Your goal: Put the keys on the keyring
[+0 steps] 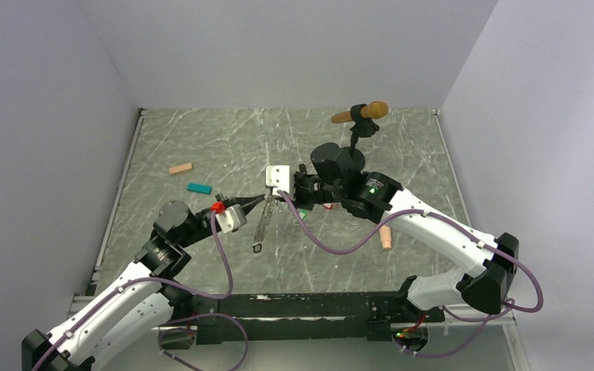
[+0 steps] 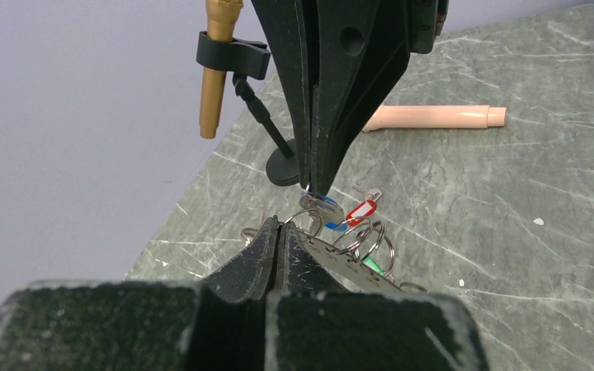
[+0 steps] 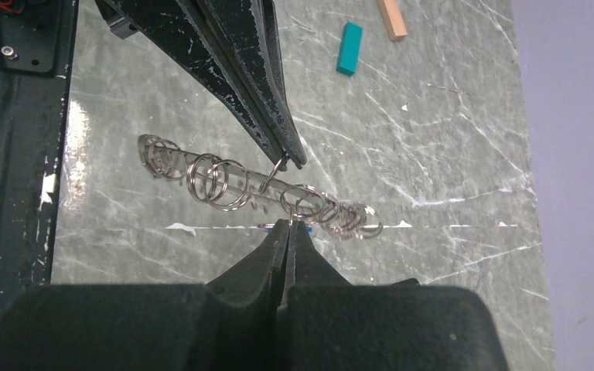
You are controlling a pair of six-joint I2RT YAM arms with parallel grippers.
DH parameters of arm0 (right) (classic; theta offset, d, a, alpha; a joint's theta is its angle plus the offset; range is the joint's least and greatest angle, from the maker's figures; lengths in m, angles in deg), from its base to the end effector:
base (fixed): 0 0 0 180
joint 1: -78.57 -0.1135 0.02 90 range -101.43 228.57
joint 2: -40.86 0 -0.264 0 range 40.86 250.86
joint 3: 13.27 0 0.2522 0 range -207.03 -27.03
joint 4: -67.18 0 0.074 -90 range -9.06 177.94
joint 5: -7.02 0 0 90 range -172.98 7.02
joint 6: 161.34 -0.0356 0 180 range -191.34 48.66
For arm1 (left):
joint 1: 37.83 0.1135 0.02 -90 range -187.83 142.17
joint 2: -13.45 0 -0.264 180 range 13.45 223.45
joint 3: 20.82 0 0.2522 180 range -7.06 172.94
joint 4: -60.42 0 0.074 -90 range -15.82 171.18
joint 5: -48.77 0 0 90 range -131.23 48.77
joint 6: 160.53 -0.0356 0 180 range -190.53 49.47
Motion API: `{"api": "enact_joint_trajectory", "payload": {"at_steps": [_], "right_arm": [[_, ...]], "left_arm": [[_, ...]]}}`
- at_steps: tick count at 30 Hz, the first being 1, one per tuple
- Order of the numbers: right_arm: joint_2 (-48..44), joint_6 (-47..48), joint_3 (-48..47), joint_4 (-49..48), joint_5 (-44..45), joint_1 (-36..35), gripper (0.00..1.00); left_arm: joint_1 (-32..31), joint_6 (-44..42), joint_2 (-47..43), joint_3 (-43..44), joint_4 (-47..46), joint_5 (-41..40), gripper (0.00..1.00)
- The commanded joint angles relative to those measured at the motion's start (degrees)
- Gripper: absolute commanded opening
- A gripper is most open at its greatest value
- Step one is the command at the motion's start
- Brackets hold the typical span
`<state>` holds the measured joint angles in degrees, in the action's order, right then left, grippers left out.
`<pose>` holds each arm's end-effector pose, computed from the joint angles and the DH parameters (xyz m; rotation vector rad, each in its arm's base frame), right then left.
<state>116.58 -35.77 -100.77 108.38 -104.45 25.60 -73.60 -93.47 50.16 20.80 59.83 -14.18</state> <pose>0.1673 0.2434 0.3682 -1.6193 1.3306 0.5744 0.1243 -0.1095 0.3030 1.0509 1.0812 -0.5277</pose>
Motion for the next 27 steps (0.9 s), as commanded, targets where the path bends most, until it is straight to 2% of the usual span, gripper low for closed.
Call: {"api": "enact_joint_trajectory", "payload": {"at_steps": [1, 13, 27], "right_arm": [[-2.19, -0.8, -0.18, -2.92, 0.75, -0.16, 0.0], [-1.93, -2.96, -1.06, -1.71, 0.55, -0.14, 0.0], [-1.48, -9.72, -0.24, -4.26, -1.53, 0.07, 0.0]], "left_arm": [[-1.05, 1.67, 0.17, 1.16, -3.68, -2.93, 0.0], [-5.63, 4.12, 0.47, 2.73, -0.43, -14.71, 0.0], [-6.96, 4.81, -1.55, 1.05, -2.81, -19.99, 0.0]]}}
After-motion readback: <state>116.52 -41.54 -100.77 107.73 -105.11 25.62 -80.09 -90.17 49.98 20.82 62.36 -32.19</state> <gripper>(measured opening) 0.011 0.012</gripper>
